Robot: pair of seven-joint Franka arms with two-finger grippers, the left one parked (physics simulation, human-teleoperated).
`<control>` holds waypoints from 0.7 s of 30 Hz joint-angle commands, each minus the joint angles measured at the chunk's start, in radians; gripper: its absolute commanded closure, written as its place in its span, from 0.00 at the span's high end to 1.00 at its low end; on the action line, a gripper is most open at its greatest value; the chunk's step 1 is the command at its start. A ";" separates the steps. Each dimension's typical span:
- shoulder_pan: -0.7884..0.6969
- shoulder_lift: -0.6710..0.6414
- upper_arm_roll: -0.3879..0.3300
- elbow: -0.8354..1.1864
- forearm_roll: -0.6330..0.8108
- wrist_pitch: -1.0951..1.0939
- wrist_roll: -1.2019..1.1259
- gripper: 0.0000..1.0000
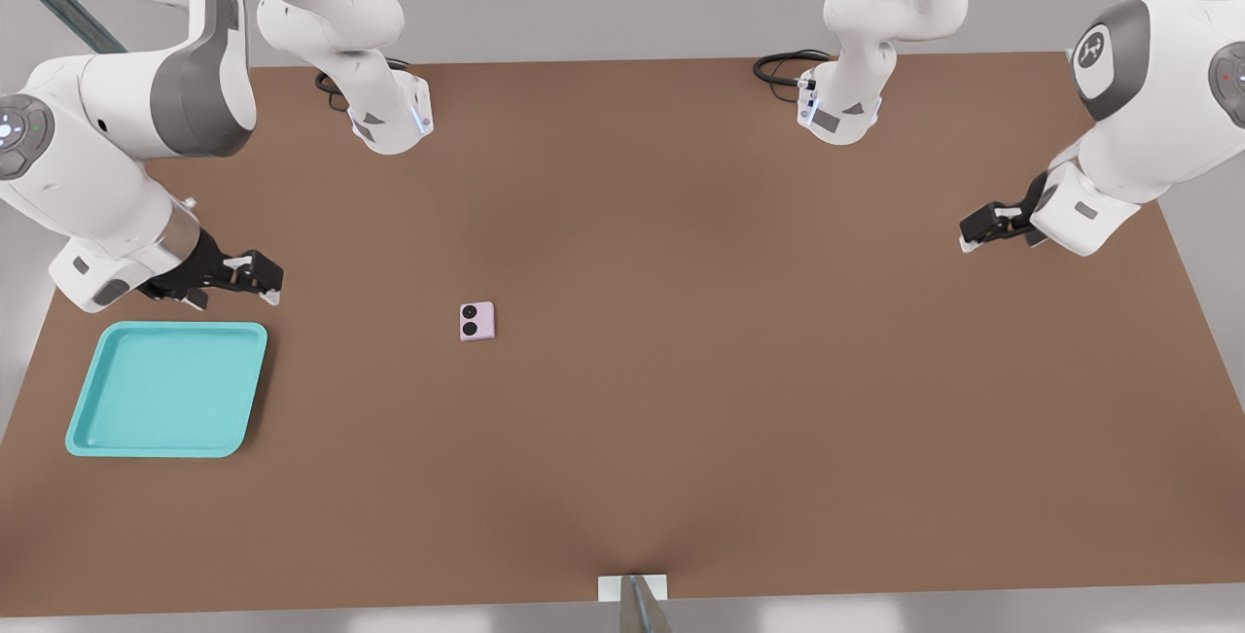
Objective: Keep left arm still and place phone on the tray with right arm
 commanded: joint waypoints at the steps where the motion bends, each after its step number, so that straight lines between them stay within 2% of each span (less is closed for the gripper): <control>1: 0.000 -0.001 -0.001 0.000 0.001 0.008 0.011 1.00; 3: 0.000 0.000 0.009 -0.001 -0.001 0.020 0.009 1.00; 5: 0.021 0.005 0.060 -0.101 -0.004 0.132 0.017 1.00; 9: 0.124 0.066 0.098 -0.254 -0.041 0.309 0.343 1.00; 11: 0.127 0.099 0.098 -0.309 -0.027 0.392 0.360 1.00; 12: 0.129 0.109 0.098 -0.314 0.001 0.396 0.449 1.00; 15: 0.142 0.129 0.147 -0.409 -0.007 0.488 0.492 1.00; 17: 0.150 0.131 0.189 -0.506 -0.019 0.573 0.613 1.00; 21: 0.176 0.171 0.192 -0.566 -0.015 0.626 0.755 1.00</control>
